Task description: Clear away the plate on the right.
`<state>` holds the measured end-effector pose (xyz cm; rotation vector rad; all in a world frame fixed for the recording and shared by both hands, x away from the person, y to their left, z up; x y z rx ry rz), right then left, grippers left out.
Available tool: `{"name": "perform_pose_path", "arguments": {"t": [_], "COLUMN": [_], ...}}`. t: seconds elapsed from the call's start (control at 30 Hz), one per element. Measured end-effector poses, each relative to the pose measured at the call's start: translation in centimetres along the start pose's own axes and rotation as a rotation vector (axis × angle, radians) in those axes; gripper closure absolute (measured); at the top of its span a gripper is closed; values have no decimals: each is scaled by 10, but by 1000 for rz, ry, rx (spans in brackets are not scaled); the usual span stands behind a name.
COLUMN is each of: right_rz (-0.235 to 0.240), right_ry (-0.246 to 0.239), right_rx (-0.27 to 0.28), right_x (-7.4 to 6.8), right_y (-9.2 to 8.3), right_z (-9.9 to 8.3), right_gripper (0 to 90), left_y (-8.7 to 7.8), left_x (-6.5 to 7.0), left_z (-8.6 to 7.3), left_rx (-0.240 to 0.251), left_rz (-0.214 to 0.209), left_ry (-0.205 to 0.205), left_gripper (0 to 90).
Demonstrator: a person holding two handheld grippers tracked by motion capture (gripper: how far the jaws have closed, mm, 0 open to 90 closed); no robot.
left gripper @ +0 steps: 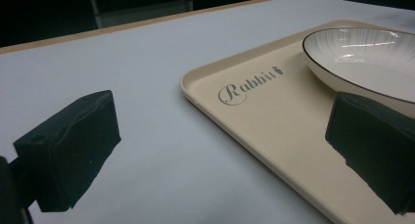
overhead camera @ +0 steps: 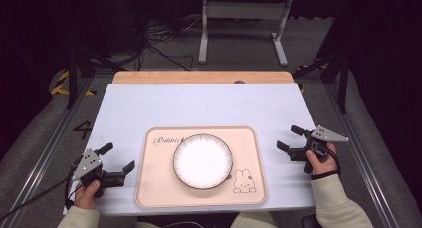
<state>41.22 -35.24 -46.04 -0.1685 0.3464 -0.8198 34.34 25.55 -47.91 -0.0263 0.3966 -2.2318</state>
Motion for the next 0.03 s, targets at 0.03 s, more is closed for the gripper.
{"name": "perform_pose_path", "arguments": {"t": [0.03], "right_rz": [1], "right_ry": [-9], "right_rx": [-9], "right_x": [-1], "right_y": [1], "right_z": [0], "right_gripper": [23], "left_y": [0], "left_x": [0], "left_z": [0], "left_rx": [0], "left_rz": [0], "left_ry": [0], "left_gripper": [2]}}
Point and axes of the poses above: each handheld gripper's, and its own axes: y roughly forward along the jaws, z roughly out of its top, x roughly to its right, the point moved 3 cm from there along y, roughly forward along the jaws, and after that the axes turned 8 degrees about y, right-handed, at the moved point
